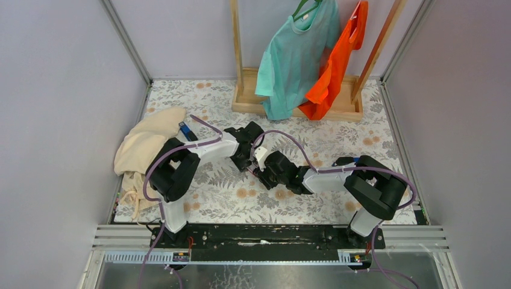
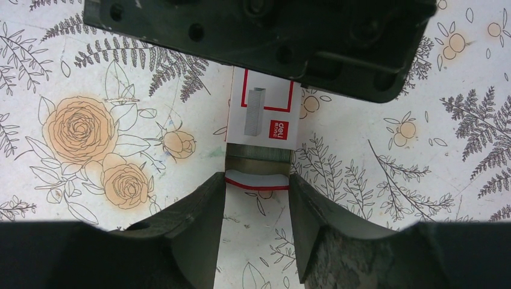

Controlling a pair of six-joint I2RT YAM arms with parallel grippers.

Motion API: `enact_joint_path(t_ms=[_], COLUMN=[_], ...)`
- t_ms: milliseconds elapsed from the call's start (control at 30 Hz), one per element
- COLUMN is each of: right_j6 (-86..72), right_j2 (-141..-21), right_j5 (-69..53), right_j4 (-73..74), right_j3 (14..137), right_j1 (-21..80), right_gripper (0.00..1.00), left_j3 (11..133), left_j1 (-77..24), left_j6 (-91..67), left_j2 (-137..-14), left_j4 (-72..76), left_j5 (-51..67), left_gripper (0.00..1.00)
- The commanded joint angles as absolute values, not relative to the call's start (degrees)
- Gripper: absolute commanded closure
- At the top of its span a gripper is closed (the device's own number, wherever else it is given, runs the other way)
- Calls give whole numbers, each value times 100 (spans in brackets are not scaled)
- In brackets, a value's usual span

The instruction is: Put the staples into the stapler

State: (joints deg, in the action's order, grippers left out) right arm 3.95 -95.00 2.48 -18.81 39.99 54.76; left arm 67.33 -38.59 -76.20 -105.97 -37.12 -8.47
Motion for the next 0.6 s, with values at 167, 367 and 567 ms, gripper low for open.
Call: enact_joint_path(t_ms=[167,367,567], right_j6=[503,526,540], right_j2=[-9553,-9554,-9379], right_j5=[254,272,287], right_j4=[-1582,-1582,-1547], right_j3=[3857,3800,3759], right_j1=[5594,5594,5590], right_gripper=[52,54,54], left_j3=[6751,6909,6997], left_j1=[-3883,-3868,-3706], left_j6=[-7611,-7607,-7530], left_j2=[-10942,-10975,-11012], left_j4=[-4299,-4481,-4541], left_j5=[-1470,-1687,-1706], left_gripper=[47,49,48])
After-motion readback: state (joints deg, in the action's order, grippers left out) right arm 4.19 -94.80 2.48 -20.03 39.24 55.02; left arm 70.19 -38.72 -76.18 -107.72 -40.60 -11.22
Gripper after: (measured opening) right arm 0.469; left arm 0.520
